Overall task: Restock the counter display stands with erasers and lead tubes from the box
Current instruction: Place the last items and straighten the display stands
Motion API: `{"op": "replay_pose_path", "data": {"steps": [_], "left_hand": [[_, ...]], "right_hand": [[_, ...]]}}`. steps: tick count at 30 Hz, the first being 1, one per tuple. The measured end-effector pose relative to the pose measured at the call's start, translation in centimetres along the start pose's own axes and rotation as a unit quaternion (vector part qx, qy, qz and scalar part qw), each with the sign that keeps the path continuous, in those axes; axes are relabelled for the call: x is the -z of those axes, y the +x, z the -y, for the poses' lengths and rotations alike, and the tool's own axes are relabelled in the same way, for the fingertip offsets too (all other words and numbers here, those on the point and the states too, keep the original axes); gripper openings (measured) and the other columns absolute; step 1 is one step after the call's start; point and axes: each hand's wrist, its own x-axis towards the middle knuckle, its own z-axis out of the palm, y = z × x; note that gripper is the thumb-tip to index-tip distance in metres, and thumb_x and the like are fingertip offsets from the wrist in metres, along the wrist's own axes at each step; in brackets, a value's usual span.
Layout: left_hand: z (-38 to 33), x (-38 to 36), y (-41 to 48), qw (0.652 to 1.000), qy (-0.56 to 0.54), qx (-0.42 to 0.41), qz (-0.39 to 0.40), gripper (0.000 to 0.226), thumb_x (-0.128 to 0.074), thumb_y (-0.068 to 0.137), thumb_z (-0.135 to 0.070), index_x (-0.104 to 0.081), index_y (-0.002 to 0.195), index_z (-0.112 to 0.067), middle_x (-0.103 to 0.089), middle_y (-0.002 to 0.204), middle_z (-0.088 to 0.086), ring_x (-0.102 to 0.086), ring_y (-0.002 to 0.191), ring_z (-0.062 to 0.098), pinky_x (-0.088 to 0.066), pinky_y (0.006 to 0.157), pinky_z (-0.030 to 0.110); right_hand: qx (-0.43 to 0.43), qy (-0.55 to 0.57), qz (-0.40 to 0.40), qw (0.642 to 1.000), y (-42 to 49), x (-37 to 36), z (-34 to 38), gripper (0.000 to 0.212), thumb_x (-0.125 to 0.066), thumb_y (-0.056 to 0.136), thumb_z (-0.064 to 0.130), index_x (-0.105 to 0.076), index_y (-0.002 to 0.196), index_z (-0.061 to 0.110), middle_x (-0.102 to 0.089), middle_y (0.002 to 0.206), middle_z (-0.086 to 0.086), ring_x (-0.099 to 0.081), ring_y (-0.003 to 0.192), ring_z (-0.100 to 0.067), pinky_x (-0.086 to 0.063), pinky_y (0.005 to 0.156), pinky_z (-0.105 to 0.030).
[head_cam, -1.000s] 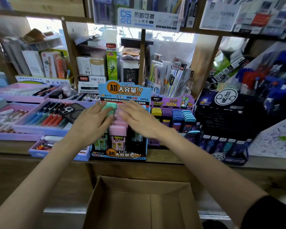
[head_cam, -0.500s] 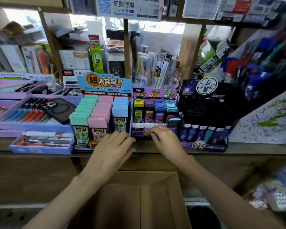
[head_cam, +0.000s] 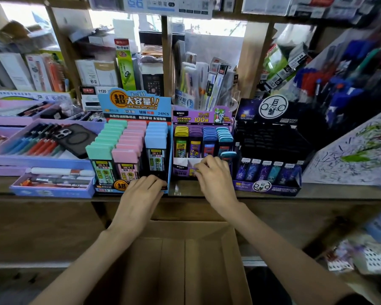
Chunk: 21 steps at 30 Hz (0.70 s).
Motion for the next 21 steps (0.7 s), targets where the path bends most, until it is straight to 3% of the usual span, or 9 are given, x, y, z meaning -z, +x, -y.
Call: {"op": "replay_pose_path", "data": {"steps": [11, 17, 21], "left_hand": [[-0.2, -0.1, 0.5, 0.999, -0.022, 0.024, -0.016, 0.022, -0.079, 0.069, 0.002, -0.069, 0.087, -0.003, -0.066, 0.080, 0.011, -0.064, 0.069, 0.031, -0.049, 0.062, 0.038], [-0.7, 0.1, 0.4, 0.998, -0.043, 0.024, -0.031, 0.024, -0.076, 0.073, -0.001, -0.066, 0.094, -0.002, -0.064, 0.091, 0.013, -0.063, 0.080, 0.031, -0.051, 0.066, 0.041], [-1.9, 0.1, 1.3, 0.997, -0.042, -0.040, -0.047, 0.024, -0.076, 0.074, -0.005, -0.065, 0.095, -0.003, -0.063, 0.092, 0.011, -0.061, 0.079, 0.029, -0.050, 0.064, 0.037]], "right_hand": [[0.014, 0.051, -0.021, 0.998, -1.9, 1.3, 1.1, 0.007, -0.065, 0.085, 0.009, -0.071, 0.086, 0.006, -0.060, 0.083, -0.008, -0.056, 0.081, -0.029, -0.042, 0.072, -0.041], [0.031, 0.048, -0.037, 0.998, -3.4, 2.0, 1.5, 0.005, -0.070, 0.081, 0.008, -0.072, 0.085, 0.007, -0.060, 0.081, -0.006, -0.057, 0.077, -0.026, -0.044, 0.068, -0.038], [0.040, 0.061, -0.046, 0.996, -3.7, 2.1, 1.1, 0.015, -0.068, 0.081, 0.003, -0.071, 0.095, 0.006, -0.062, 0.088, -0.007, -0.058, 0.082, -0.026, -0.046, 0.071, -0.037]]}}
